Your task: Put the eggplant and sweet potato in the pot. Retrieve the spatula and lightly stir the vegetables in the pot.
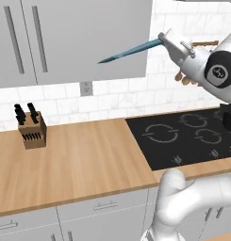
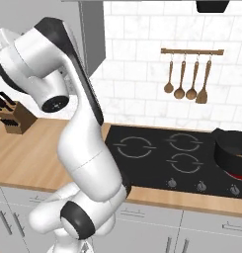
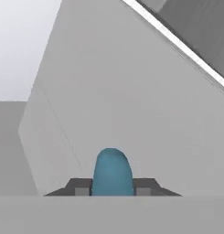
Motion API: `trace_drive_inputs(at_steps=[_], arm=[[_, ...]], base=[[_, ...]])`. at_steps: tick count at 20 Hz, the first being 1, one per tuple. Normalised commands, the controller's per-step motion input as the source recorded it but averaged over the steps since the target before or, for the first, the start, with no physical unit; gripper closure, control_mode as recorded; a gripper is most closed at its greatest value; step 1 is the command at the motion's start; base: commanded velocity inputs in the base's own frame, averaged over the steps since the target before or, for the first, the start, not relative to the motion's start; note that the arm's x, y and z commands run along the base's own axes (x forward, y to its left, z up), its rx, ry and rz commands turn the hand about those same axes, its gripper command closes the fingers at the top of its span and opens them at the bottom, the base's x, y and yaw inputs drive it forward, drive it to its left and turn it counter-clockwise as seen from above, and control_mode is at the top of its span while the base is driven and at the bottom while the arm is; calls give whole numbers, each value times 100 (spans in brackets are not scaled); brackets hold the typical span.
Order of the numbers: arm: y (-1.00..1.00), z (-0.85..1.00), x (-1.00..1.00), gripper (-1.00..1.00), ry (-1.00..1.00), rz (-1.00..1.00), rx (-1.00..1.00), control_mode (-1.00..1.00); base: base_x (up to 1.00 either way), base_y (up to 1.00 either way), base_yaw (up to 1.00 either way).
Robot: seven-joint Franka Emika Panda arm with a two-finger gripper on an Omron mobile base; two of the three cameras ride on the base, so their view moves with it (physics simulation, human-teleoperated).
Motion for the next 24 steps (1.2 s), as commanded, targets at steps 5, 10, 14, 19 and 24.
trace_drive_inputs(at_steps=[5, 10, 14, 19, 24], arm=[[-28, -4, 3, 100, -3, -36, -41, -100], [-23, -21, 5, 100, 2, -39, -34, -100], [-28, -24, -21, 100, 5, -37, -30, -100], [-12, -7, -40, 100, 22, -32, -26, -100], [-7, 0, -21, 100, 35, -28, -17, -100]], base=[[0, 0, 0], [0, 0, 0], [0, 0, 0], [0, 0, 0], [0, 0, 0]])
